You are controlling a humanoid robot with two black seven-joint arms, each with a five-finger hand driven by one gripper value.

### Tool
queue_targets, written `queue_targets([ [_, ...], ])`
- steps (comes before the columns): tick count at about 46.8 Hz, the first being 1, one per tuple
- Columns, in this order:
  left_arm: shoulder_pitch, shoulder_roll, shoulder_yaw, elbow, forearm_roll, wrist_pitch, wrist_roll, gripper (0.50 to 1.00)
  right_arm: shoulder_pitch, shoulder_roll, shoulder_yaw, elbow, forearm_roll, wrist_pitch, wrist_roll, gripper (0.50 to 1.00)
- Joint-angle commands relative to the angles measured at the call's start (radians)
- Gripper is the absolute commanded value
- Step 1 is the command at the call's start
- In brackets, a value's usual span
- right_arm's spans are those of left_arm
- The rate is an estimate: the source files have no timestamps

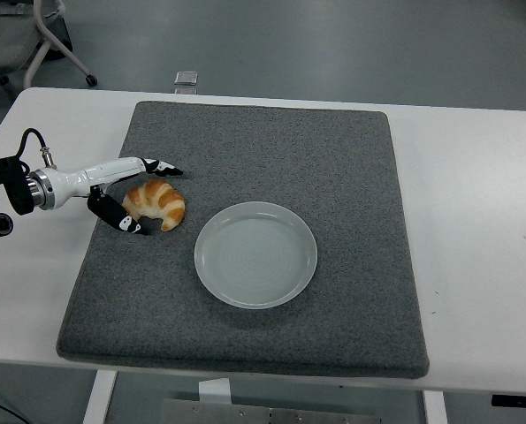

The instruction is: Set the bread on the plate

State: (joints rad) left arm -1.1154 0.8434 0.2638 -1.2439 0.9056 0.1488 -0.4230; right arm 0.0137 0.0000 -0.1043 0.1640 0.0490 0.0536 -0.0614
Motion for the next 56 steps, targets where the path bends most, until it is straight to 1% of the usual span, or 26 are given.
queue_targets([
  [1,0.012,-0.018,-0.003,0.024,-0.007,0.006,-0.014,0.984,0.0,0.0,0.0,0.0,0.0,0.0,0.0,0.93],
  [5,0.017,-0.027,-0.003,0.041,-0.013,0.014,-0.025,0.984,0.0,0.0,0.0,-0.001,0.0,0.0,0.0,0.93],
  [15,0.02,-0.046,-0.003,0.07,-0.019,0.018,-0.031,0.979,0.0,0.0,0.0,0.0,0.0,0.0,0.0,0.93],
  [23,0.026,-0.06,-0.003,0.078,-0.02,0.02,-0.043,0.958,0.0,0.0,0.0,-0.001,0.0,0.0,0.0,0.93],
  [28,0.031,-0.067,-0.003,0.09,-0.02,0.018,-0.045,0.926,0.0,0.0,0.0,0.0,0.0,-0.001,0.0,0.93],
  [32,0.039,-0.073,-0.003,0.101,-0.02,0.018,-0.046,0.879,0.0,0.0,0.0,-0.001,0.0,-0.001,0.0,0.93],
  [36,0.04,-0.073,-0.003,0.103,-0.02,0.018,-0.049,0.846,0.0,0.0,0.0,-0.001,0.0,-0.001,0.0,0.93],
  [38,0.04,-0.073,-0.003,0.103,-0.02,0.018,-0.053,0.802,0.0,0.0,0.0,-0.001,0.002,-0.001,0.0,0.93],
  [41,0.039,-0.073,-0.003,0.103,-0.02,0.018,-0.053,0.752,0.0,0.0,0.0,-0.001,0.0,-0.003,0.0,0.93],
  [43,0.039,-0.073,-0.005,0.103,-0.02,0.018,-0.053,0.692,0.0,0.0,0.0,-0.001,0.0,-0.003,0.0,0.93],
  [47,0.039,-0.073,-0.014,0.103,-0.022,0.02,-0.053,0.617,0.0,0.0,0.0,-0.001,0.0,-0.003,0.0,0.93],
  [51,0.042,-0.067,-0.052,0.106,-0.02,0.018,-0.053,0.51,0.002,0.0,0.0,-0.001,0.002,-0.003,0.0,0.93],
  [52,0.043,-0.067,-0.058,0.106,-0.02,0.018,-0.053,0.5,0.0,0.0,0.0,-0.001,0.0,-0.003,0.0,0.93],
  [56,0.045,-0.066,-0.066,0.109,-0.02,0.018,-0.053,0.5,0.0,0.0,0.0,-0.001,0.002,-0.003,0.0,0.93],
])
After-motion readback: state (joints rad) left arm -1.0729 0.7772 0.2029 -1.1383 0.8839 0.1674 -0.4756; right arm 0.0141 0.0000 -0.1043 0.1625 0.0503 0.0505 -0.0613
